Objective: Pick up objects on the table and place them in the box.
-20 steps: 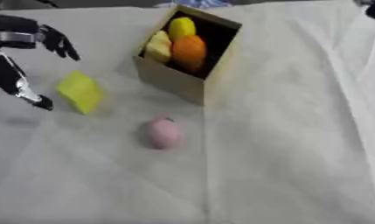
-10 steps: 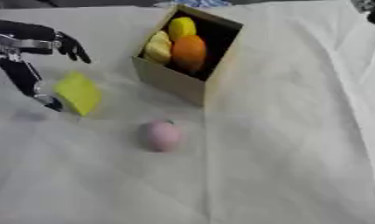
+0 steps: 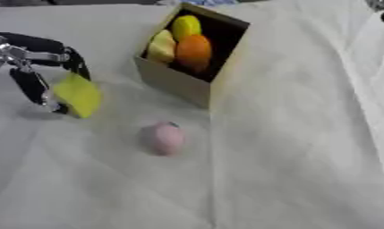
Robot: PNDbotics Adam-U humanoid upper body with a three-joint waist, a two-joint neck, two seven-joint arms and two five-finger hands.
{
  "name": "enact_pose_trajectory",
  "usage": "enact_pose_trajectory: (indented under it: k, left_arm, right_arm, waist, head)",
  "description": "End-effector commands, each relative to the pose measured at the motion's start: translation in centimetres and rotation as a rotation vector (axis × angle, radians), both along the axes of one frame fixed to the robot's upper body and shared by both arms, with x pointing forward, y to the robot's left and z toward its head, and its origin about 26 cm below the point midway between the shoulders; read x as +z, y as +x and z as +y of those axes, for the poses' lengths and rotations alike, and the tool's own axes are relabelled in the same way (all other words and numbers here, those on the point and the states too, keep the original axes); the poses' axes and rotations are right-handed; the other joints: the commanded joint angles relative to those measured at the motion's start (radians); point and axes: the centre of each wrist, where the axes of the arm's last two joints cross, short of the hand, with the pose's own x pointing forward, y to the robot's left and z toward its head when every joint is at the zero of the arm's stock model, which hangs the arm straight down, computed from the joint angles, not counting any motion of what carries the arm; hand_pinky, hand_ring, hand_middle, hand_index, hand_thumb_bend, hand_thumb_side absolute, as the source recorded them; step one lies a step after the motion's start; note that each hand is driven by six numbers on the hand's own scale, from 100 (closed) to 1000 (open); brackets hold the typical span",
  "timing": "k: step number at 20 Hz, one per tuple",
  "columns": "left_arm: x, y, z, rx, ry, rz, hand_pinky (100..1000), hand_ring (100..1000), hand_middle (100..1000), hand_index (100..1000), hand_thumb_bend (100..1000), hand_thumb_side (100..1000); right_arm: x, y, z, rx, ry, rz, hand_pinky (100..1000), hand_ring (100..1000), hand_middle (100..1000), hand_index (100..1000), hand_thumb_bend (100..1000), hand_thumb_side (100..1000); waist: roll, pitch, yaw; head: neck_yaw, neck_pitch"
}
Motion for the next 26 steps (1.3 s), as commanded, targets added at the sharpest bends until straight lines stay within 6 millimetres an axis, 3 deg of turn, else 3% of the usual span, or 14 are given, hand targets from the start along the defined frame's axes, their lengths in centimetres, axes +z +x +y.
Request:
enact_pose_trajectory:
  k: [1, 6, 9, 12, 16, 20, 26]
  left_arm:
    - [1.4, 0.0, 0.4, -0.008, -0.011, -0.055, 766, 678, 589, 682, 257, 171]
    - [2.2, -0.3, 0.1, -0.029, -0.041, -0.148, 759, 661, 568, 655, 204, 165]
    - [4.3, -1.1, -1.1, -0.068, -0.066, -0.222, 767, 665, 575, 658, 207, 147]
    - [8.1, -1.7, -3.9, -0.126, -0.134, -0.329, 772, 664, 583, 664, 220, 128]
    - [10.9, -0.8, -8.6, -0.174, -0.229, -0.387, 772, 663, 581, 665, 219, 131]
    - [11.5, 0.8, -11.7, -0.187, -0.266, -0.39, 773, 662, 585, 670, 220, 144]
    - [10.1, 2.7, -13.5, -0.161, -0.289, -0.37, 773, 662, 589, 676, 228, 154]
  right_arm:
    - [1.0, -0.5, -0.2, -0.003, 0.008, -0.038, 895, 675, 633, 771, 100, 523]
    - [0.9, -0.5, -0.3, -0.006, 0.011, -0.038, 895, 676, 634, 771, 100, 523]
    - [0.8, -0.5, -0.5, -0.015, 0.01, -0.041, 895, 677, 635, 772, 100, 521]
    - [0.8, -0.5, -0.6, -0.02, 0.008, -0.041, 895, 678, 636, 773, 100, 520]
    - [0.7, -0.5, -0.4, -0.01, 0.005, -0.037, 895, 678, 637, 773, 100, 521]
    - [0.8, -0.4, -0.2, 0.001, 0.002, -0.035, 896, 678, 637, 773, 100, 521]
    - [0.9, -0.4, 0.1, 0.017, 0.006, -0.035, 896, 678, 638, 773, 100, 522]
  waist:
    - [-0.002, -0.02, 0.0]
    - [-0.002, -0.025, 0.001]
    - [-0.001, -0.029, 0.001]
    - [0.001, -0.037, 0.002]
    - [0.003, -0.044, -0.003]
    - [0.006, -0.044, -0.016]
    - [0.011, -0.039, -0.033]
  head:
    - [0.003, -0.011]
    - [0.001, -0.009]
    - [-0.003, -0.006]
    - [-0.01, 0.003]
    - [-0.006, 0.006]
    - [0.003, 0.003]
    - [0.014, -0.008]
